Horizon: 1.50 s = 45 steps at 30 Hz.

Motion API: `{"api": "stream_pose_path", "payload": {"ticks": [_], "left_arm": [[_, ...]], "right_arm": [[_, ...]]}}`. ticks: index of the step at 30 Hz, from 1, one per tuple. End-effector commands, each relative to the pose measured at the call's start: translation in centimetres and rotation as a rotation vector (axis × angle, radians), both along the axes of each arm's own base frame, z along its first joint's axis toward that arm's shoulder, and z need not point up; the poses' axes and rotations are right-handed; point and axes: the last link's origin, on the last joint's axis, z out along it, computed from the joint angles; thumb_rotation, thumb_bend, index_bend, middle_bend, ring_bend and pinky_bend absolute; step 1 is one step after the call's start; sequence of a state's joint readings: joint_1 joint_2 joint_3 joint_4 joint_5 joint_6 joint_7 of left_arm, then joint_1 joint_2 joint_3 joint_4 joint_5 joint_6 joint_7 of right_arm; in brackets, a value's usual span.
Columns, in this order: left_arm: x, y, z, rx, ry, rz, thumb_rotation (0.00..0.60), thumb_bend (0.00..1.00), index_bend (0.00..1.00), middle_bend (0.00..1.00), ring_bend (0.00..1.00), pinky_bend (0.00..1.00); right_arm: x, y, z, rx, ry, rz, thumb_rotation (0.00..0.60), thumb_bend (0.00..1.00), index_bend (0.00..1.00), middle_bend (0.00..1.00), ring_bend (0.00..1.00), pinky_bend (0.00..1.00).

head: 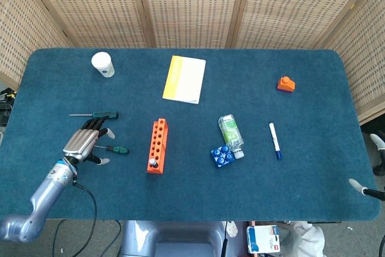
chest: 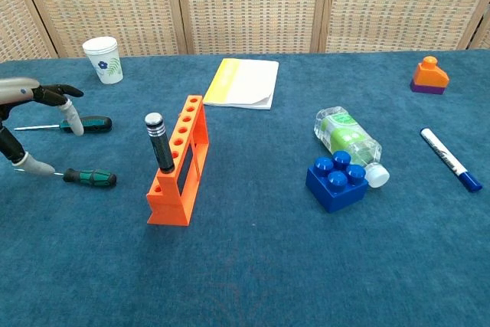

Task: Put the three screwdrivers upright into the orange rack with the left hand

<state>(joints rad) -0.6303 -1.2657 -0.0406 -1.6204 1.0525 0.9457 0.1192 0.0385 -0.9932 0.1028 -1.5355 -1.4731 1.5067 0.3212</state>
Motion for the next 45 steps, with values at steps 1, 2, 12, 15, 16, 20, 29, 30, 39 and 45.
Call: {"api": "stream_pose_path", "payload": {"ticks": [1,2,12,15,16,20,29,30,39,45], "left_arm": [[-0.8,0.2,-1.4,0.004,0.010,0.007,0.600,0.02,0.42,0.00,0.00,0.00],[-0.7,0.3,-1.6,0.007,0.007,0.003,0.600,0.03,0.43,0.00,0.00,0.00],[0.5,1.5,-3.8,0.020,0.022,-0.037,0.600,0.05,0.43,0.00,0.00,0.00],[0.7,1.6,-4.3,0.017,0.036,-0.041,0.600,0.06,0.43,0.00,0.00,0.00],[0.8,1.7,-4.5,0.015,0.045,-0.046,0.600,0.08,0.44,0.00,0.00,0.00],[0.9,1.7,-5.9,0.006,0.098,-0.064,0.600,0.11,0.47,0.00,0.00,0.00],[0.9,1.7,-6.6,0.017,0.145,-0.061,0.600,0.19,0.49,0.00,0.00,0.00],[0.9,1.8,-6.7,0.019,0.146,-0.059,0.600,0.19,0.49,0.00,0.00,0.00],[0.9,2.1,-6.7,0.029,0.181,-0.058,0.600,0.19,0.49,0.00,0.00,0.00],[0.8,2.2,-7.1,0.013,0.190,-0.049,0.600,0.20,0.50,0.00,0.00,0.00]], "right_arm": [[0.0,0.0,-0.1,0.001,0.003,-0.002,0.600,0.00,0.00,0.00,0.00,0.00],[0.0,-0.1,-0.1,0.001,0.004,-0.002,0.600,0.00,0.00,0.00,0.00,0.00],[-0.2,-0.3,-0.2,0.002,0.007,-0.016,0.600,0.00,0.00,0.00,0.00,0.00],[-0.3,-0.4,-0.2,0.002,0.008,-0.018,0.600,0.00,0.00,0.00,0.00,0.00],[-0.3,-0.4,-0.2,0.003,0.008,-0.018,0.600,0.00,0.00,0.00,0.00,0.00],[-0.3,-0.5,-0.2,0.002,0.006,-0.023,0.600,0.00,0.00,0.00,0.00,0.00],[-0.4,-0.6,-0.2,0.009,0.006,-0.025,0.600,0.00,0.00,0.00,0.00,0.00],[-0.4,-0.6,-0.2,0.009,0.006,-0.024,0.600,0.00,0.00,0.00,0.00,0.00],[-0.4,-0.6,-0.3,0.011,0.007,-0.026,0.600,0.00,0.00,0.00,0.00,0.00],[-0.4,-0.7,-0.4,0.012,0.007,-0.028,0.600,0.00,0.00,0.00,0.00,0.00]]}}
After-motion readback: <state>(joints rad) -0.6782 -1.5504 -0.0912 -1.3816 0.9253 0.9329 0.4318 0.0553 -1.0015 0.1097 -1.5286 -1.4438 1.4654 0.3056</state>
